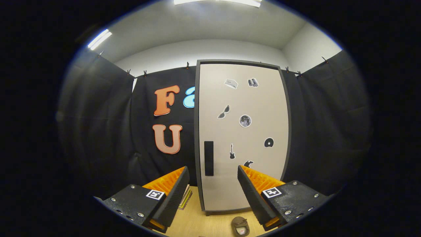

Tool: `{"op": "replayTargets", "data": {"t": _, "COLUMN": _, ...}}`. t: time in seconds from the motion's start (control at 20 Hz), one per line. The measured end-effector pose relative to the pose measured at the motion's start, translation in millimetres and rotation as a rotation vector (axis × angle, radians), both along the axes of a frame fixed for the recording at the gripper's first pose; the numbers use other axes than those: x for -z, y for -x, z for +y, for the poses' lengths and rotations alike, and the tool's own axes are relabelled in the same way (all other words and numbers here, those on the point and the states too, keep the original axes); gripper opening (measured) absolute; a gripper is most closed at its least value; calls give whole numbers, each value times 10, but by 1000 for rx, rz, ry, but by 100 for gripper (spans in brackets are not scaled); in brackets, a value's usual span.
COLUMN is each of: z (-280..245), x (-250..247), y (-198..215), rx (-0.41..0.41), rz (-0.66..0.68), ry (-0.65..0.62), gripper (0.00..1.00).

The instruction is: Open the shoe cabinet door, grab the shoes and put them into the shoe cabinet, then close the shoe cabinet door.

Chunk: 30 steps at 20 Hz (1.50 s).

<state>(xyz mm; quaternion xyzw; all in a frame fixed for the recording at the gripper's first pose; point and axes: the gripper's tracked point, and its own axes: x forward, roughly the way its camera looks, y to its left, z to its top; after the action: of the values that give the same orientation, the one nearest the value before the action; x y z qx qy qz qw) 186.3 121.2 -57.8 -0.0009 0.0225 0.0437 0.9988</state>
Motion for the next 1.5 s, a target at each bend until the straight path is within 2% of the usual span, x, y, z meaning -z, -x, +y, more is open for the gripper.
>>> {"op": "replayTargets", "data": {"t": 0.4, "z": 199, "x": 224, "y": -784, "rx": -36, "rz": 10, "ry": 20, "gripper": 88}}
{"op": "replayTargets", "data": {"t": 0.75, "z": 270, "x": 360, "y": -1284, "rx": -43, "rz": 11, "ry": 39, "gripper": 81}}
{"op": "replayTargets", "data": {"t": 0.95, "z": 287, "x": 462, "y": -1544, "rx": -34, "rz": 17, "ry": 50, "gripper": 74}}
{"op": "replayTargets", "data": {"t": 1.15, "z": 328, "x": 517, "y": -1748, "rx": -28, "rz": 19, "ry": 69, "gripper": 73}}
{"op": "replayTargets", "data": {"t": 1.4, "z": 355, "x": 618, "y": -1857, "rx": -8, "rz": 37, "ry": 91, "gripper": 46}}
{"op": "replayTargets", "data": {"t": 1.5, "z": 354, "x": 615, "y": -1856, "rx": -6, "rz": 37, "ry": 88, "gripper": 40}}
